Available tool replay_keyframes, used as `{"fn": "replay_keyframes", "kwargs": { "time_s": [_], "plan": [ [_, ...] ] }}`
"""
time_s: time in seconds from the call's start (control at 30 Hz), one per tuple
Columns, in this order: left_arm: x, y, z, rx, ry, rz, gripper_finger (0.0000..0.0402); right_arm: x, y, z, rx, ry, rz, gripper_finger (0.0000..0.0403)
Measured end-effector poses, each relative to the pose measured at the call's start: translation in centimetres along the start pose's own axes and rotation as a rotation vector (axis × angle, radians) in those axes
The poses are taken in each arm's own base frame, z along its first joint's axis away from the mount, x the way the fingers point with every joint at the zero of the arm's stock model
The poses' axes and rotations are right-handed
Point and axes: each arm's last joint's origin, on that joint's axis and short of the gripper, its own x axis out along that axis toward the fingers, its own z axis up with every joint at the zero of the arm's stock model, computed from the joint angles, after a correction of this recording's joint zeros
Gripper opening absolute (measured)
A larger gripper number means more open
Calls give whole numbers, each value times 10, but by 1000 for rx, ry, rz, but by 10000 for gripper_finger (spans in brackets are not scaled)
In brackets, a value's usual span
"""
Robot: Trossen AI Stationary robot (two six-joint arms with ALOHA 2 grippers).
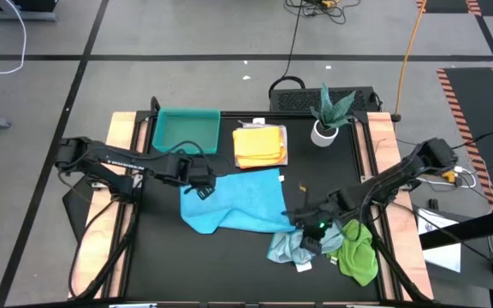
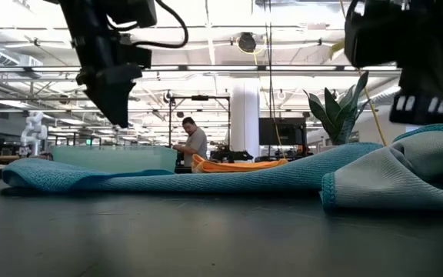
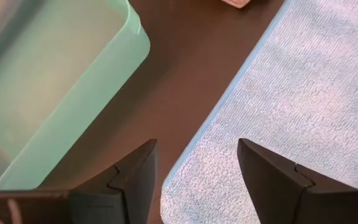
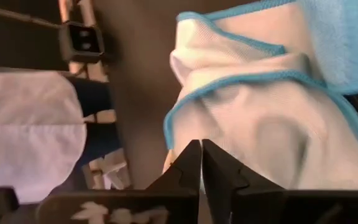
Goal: Fold microfiber towels
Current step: Fold the blue microfiber towel
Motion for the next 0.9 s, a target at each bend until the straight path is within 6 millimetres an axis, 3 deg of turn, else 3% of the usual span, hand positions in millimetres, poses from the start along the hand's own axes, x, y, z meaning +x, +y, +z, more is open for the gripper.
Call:
{"fn": "replay_keyframes", "kwargs": {
  "time_s": [0.27,0.5,0.63,0.8,0.9],
  "plan": [
    [-1,-1,2,-10,-21,-16,225,39,-13,9,26,-63,-61,1],
    [-1,-2,2,15,-20,-21,225,54,-22,-12,83,122,-155,0],
    [-1,-2,1,35,-15,-27,225,44,-22,-26,104,210,-224,0],
    [-1,-2,1,39,-15,-27,225,15,-26,-38,144,276,-348,0],
    [-1,-2,1,39,-8,-36,225,-2,-17,-33,134,204,-265,0]
  ]
}}
